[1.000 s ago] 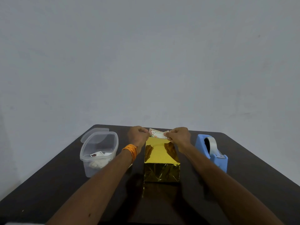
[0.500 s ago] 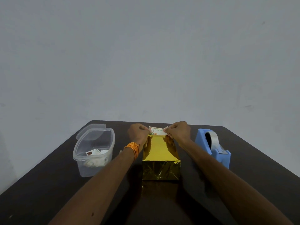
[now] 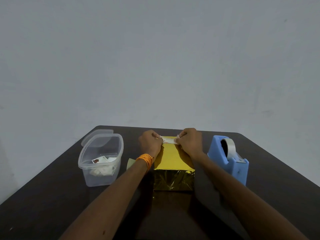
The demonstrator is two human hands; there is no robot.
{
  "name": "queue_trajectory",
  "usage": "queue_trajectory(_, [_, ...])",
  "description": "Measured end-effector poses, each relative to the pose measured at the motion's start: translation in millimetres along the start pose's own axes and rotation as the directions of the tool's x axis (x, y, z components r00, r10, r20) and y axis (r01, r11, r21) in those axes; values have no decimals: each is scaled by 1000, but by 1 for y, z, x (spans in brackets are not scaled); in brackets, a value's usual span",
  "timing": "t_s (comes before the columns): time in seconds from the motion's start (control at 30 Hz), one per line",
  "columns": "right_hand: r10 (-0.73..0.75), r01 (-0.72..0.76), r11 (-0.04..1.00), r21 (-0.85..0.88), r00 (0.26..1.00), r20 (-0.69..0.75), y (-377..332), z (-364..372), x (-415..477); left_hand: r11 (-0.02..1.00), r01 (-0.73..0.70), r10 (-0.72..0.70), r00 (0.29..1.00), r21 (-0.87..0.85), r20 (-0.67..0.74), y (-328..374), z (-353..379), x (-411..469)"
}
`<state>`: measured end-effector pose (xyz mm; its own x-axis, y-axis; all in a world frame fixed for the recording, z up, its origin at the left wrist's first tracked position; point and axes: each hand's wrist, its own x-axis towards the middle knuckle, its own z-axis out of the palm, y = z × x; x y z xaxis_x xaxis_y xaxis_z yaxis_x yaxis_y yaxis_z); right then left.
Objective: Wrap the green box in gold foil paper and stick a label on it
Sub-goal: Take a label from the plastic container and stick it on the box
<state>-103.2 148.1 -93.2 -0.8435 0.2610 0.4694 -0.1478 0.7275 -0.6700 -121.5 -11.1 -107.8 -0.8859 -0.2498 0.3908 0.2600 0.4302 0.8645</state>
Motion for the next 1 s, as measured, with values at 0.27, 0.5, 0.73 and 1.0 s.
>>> queue_trajectory(0.27, [-6,7,1000,-17,998,59,14,-1,-5,994,-81,64,979,78,191,-10,5,4])
queue_trajectory(0.5, [31,-38,998,50,990,139,20,4,-5,997,-81,77,974,11,213,-14,6,1])
queue_trajectory(0.73, [30,-38,998,54,989,143,25,7,-3,996,-86,80,983,27,166,-16,8,2])
queue_trajectory(1.0, [47,-47,999,-7,992,119,18,3,-8,991,-106,92,983,86,161,-14,5,0])
